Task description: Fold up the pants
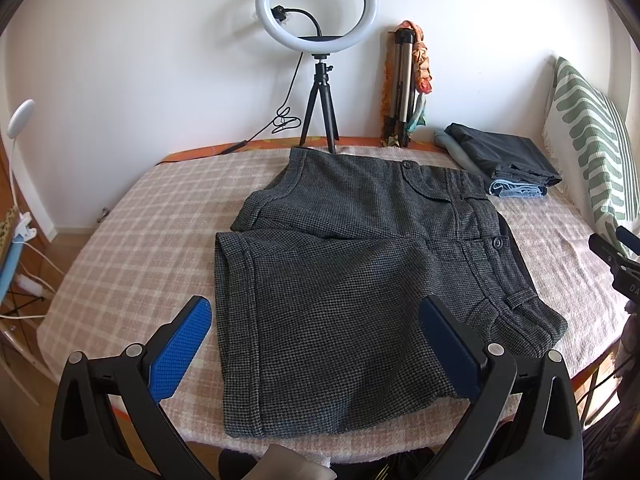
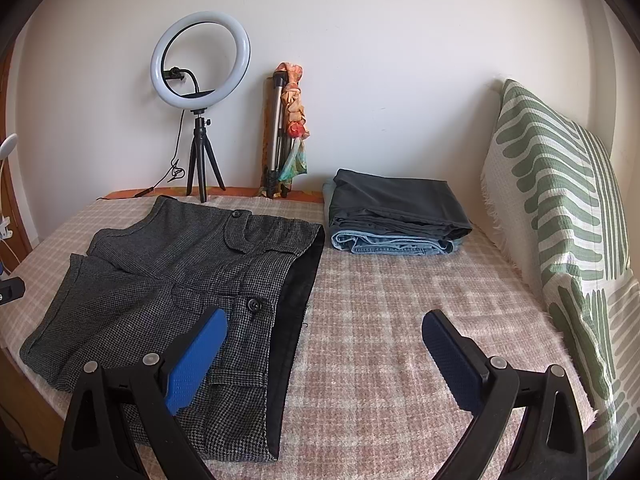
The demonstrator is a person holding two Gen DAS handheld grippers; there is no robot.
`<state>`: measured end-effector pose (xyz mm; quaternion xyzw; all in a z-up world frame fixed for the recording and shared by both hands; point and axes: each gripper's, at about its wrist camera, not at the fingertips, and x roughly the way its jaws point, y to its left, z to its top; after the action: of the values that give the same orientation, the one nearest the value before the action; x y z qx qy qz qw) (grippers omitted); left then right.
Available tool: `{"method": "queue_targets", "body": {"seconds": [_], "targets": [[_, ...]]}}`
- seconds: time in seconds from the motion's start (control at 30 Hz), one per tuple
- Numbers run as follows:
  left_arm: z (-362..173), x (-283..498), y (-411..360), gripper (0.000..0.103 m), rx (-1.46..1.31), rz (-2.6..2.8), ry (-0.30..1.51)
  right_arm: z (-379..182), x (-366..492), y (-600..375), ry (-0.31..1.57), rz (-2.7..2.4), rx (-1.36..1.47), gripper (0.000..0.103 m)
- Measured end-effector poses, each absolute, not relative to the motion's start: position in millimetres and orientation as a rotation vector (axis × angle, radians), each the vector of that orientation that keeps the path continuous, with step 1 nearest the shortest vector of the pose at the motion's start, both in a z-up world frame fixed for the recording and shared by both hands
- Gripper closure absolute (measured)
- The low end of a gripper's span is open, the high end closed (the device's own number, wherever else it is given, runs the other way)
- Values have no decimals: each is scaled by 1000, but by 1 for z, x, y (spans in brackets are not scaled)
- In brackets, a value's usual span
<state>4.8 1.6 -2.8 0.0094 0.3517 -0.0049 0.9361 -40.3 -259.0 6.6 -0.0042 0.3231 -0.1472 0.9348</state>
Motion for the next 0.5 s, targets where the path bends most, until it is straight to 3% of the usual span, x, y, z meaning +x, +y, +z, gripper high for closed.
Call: {"method": "queue_targets", "body": {"seconds": [0.5], "targets": [[-5,4,2,0,17,-13,722,7,-40,-259,661,-300,-7,4]]}}
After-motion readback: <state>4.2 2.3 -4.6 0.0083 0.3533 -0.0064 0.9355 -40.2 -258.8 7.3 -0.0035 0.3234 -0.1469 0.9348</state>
